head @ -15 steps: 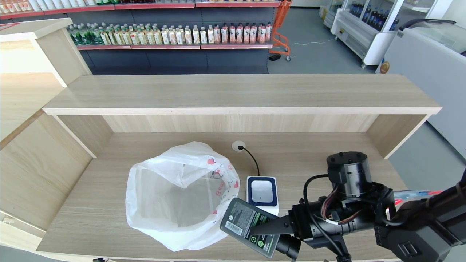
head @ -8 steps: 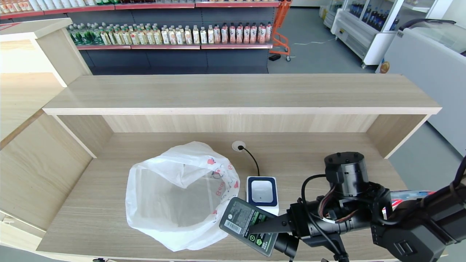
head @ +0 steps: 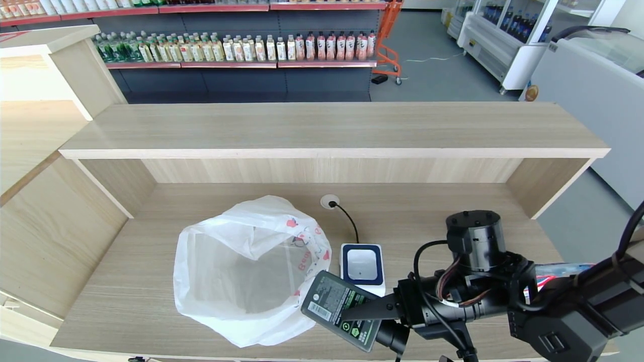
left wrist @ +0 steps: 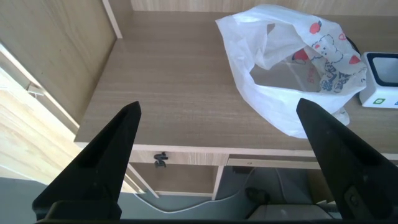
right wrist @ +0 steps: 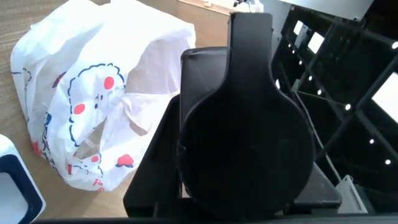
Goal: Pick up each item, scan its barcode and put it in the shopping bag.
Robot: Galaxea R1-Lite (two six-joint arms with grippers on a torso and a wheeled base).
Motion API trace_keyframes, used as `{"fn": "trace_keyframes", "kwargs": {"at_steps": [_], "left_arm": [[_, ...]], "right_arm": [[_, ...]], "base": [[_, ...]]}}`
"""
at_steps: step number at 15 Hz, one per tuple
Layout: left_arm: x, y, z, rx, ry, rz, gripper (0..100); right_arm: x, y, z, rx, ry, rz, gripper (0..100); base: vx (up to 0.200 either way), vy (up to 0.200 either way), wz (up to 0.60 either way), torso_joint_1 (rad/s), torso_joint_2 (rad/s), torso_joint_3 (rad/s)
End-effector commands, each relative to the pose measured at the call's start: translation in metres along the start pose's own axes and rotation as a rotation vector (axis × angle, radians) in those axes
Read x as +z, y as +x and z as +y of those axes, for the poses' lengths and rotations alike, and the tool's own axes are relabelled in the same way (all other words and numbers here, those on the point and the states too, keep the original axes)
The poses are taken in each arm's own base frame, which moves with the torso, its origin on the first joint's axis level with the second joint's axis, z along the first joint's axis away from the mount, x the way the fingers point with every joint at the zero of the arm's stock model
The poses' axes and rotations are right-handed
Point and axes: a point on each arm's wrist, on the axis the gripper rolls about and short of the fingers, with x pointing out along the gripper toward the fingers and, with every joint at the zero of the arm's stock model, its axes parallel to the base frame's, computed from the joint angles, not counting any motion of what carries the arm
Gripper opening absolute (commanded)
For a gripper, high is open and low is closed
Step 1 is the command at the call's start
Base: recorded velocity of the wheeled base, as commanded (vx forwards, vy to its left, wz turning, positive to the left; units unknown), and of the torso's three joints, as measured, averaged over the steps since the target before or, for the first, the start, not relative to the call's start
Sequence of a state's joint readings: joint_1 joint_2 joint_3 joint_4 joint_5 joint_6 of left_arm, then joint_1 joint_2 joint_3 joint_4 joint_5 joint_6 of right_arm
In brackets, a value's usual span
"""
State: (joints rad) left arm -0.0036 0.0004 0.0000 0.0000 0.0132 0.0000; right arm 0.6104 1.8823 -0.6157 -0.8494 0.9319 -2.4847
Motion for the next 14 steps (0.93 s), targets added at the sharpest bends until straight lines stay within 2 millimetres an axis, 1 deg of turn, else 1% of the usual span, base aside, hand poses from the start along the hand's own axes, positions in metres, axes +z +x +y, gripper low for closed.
{"fn": "trace_keyframes", "kwargs": {"at_steps": [1, 2, 3, 4, 5, 6, 7, 8, 9, 10, 11, 12, 13, 14], "left_arm": [[0.0, 0.0, 0.0, 0.0, 0.0, 0.0, 100], [0.0, 0.0, 0.0, 0.001, 0.0, 0.0, 100], [0.0, 0.0, 0.0, 0.001, 0.0, 0.0, 100], [0.0, 0.0, 0.0, 0.001, 0.0, 0.0, 100], [0.0, 0.0, 0.0, 0.001, 0.0, 0.0, 100], [0.0, 0.0, 0.0, 0.0, 0.0, 0.0, 100], [0.0, 0.0, 0.0, 0.001, 0.0, 0.0, 100], [0.0, 0.0, 0.0, 0.001, 0.0, 0.0, 100], [0.0, 0.0, 0.0, 0.001, 0.0, 0.0, 100], [0.0, 0.0, 0.0, 0.0, 0.0, 0.0, 100], [0.0, 0.0, 0.0, 0.001, 0.0, 0.0, 100], [0.0, 0.0, 0.0, 0.0, 0.0, 0.0, 100], [0.0, 0.0, 0.0, 0.001, 0.0, 0.0, 100], [0.0, 0.0, 0.0, 0.001, 0.0, 0.0, 100]], "right_arm": [[-0.002, -0.003, -0.005, -0.005, 0.081, 0.014, 0], [-0.008, -0.012, -0.009, -0.008, 0.197, 0.046, 0], [-0.013, -0.024, -0.019, -0.025, 0.336, 0.087, 0], [-0.019, -0.048, -0.047, -0.067, 0.387, 0.163, 0], [-0.013, -0.085, -0.062, -0.046, 0.489, 0.316, 0], [0.005, -0.102, -0.069, -0.024, 0.626, 0.393, 0], [0.024, -0.119, -0.087, -0.047, 0.827, 0.509, 0], [0.027, -0.13, -0.105, -0.134, 1.009, 0.629, 0], [0.027, -0.138, -0.117, -0.251, 1.195, 0.715, 0], [0.018, -0.153, -0.124, -0.434, 1.44, 0.859, 0], [0.013, -0.16, -0.12, -0.577, 1.666, 0.95, 0], [0.014, -0.162, -0.109, -0.66, 1.902, 1.002, 0], [0.016, -0.163, -0.094, -0.711, 2.121, 1.049, 0], [0.018, -0.161, -0.077, -0.743, 2.304, 1.076, 0]], "base": [[0.0, 0.0, 0.0, 0.0, 0.0, 0.0], [0.0, 0.0, 0.0, 0.0, 0.0, 0.0], [0.0, 0.0, 0.0, 0.0, 0.0, 0.0], [0.0, 0.0, 0.0, 0.0, 0.0, 0.0], [0.0, 0.0, 0.0, 0.0, 0.0, 0.0], [0.0, 0.0, 0.0, 0.0, 0.0, 0.0], [0.0, 0.0, 0.0, 0.0, 0.0, 0.0], [0.0, 0.0, 0.0, 0.0, 0.0, 0.0], [0.0, 0.0, 0.0, 0.0, 0.0, 0.0], [0.0, 0.0, 0.0, 0.0, 0.0, 0.0], [0.0, 0.0, 0.0, 0.0, 0.0, 0.0], [0.0, 0.0, 0.0, 0.0, 0.0, 0.0], [0.0, 0.0, 0.0, 0.0, 0.0, 0.0], [0.0, 0.0, 0.0, 0.0, 0.0, 0.0]]}}
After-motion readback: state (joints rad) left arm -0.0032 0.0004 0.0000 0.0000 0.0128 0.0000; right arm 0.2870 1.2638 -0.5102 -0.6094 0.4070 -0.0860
